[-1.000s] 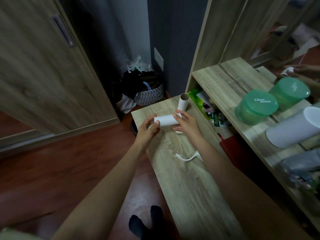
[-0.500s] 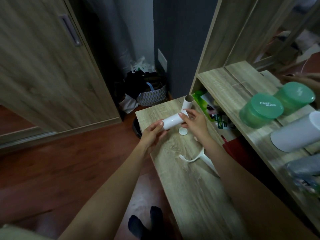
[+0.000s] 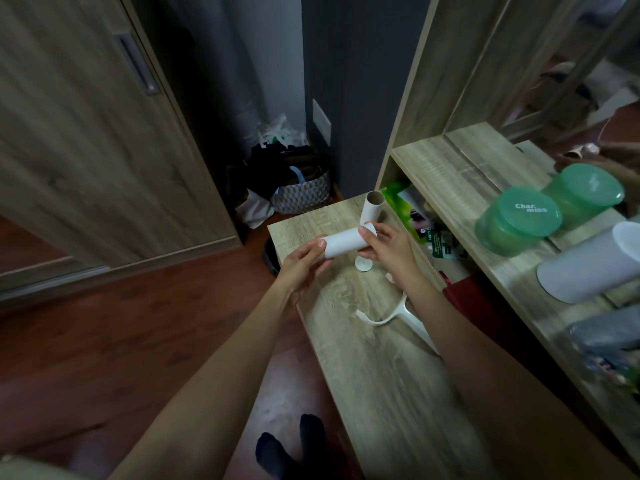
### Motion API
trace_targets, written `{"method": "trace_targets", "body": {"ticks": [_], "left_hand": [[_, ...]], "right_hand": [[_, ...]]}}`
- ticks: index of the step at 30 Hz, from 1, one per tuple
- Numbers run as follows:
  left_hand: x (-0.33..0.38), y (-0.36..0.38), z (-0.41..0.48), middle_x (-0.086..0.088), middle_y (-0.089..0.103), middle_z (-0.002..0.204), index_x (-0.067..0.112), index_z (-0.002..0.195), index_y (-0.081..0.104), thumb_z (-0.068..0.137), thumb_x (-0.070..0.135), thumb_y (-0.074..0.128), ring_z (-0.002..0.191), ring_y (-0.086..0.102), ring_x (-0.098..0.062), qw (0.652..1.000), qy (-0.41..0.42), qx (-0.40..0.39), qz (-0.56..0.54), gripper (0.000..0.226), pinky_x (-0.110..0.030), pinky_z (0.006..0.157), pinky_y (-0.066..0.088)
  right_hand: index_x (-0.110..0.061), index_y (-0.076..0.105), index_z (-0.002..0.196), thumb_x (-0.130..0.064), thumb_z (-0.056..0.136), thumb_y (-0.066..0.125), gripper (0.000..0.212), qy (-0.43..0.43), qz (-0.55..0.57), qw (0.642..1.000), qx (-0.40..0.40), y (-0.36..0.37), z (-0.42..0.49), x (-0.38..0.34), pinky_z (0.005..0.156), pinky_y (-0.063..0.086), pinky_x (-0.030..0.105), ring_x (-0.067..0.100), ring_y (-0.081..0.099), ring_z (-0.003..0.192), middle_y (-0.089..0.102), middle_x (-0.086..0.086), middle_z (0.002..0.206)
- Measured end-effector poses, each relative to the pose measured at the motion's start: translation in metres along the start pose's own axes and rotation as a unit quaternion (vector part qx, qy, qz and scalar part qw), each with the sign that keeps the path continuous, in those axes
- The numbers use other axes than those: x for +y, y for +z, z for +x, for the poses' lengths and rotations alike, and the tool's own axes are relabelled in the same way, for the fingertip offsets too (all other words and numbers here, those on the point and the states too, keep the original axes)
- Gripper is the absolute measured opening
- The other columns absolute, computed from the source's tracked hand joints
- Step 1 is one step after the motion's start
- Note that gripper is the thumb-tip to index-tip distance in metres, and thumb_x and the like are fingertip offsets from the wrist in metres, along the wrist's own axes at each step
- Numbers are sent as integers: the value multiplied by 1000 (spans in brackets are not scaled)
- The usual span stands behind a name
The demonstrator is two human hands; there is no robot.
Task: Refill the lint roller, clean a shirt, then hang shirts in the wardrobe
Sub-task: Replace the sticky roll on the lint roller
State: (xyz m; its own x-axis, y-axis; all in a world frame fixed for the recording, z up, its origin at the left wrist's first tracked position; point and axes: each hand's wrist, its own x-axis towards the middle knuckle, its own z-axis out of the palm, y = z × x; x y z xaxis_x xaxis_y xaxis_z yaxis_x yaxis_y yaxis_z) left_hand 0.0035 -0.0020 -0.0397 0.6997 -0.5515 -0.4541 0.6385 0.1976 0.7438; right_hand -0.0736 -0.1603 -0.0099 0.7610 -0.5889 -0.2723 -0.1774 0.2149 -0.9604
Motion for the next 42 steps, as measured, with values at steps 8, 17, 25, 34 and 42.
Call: {"method": "trace_targets", "body": {"ticks": [8, 17, 25, 34, 42], "left_hand": [[6, -1, 1, -6, 63, 116, 6, 119, 64, 96, 16, 57, 105, 63, -14, 1000, 1, -16, 23, 26, -18, 83, 56], [9, 3, 3, -1, 66, 106, 5, 115, 63, 95, 10, 57, 97, 65, -9, 999, 2, -29, 31, 22, -16, 83, 55], [7, 0, 7, -6, 64, 114, 7, 116, 64, 94, 11, 59, 102, 63, -13, 998, -6, -48, 47, 23, -18, 84, 56], [8, 0, 6, -9, 63, 118, 11, 114, 66, 93, 8, 59, 101, 64, -16, 997, -16, -51, 63, 22, -19, 84, 55], [3, -1, 7, -4, 67, 114, 22, 106, 71, 88, 13, 67, 104, 62, -18, 996, 9, -33, 85, 20, -26, 94, 52]], "right_hand": [[2, 58, 117, -14, 88, 66, 34, 11, 34, 999, -11, -2, -3, 4, 66, 58, 21, 22, 67, 94, 66, 16, 108], [3, 58, 115, -15, 88, 66, 33, 13, 42, 999, -11, -6, -3, 7, 66, 57, 20, 24, 68, 92, 66, 19, 110], [-1, 59, 115, -15, 88, 66, 31, 13, 37, 999, -11, -9, -7, 6, 70, 58, 23, 20, 68, 94, 66, 16, 111], [0, 56, 120, -13, 88, 66, 36, 21, 37, 999, -19, -12, -9, 1, 72, 59, 23, 15, 66, 95, 64, 8, 109], [1, 56, 119, -11, 88, 65, 34, 28, 69, 997, -10, -13, -7, 2, 73, 59, 25, 14, 66, 92, 65, 10, 108]]}}
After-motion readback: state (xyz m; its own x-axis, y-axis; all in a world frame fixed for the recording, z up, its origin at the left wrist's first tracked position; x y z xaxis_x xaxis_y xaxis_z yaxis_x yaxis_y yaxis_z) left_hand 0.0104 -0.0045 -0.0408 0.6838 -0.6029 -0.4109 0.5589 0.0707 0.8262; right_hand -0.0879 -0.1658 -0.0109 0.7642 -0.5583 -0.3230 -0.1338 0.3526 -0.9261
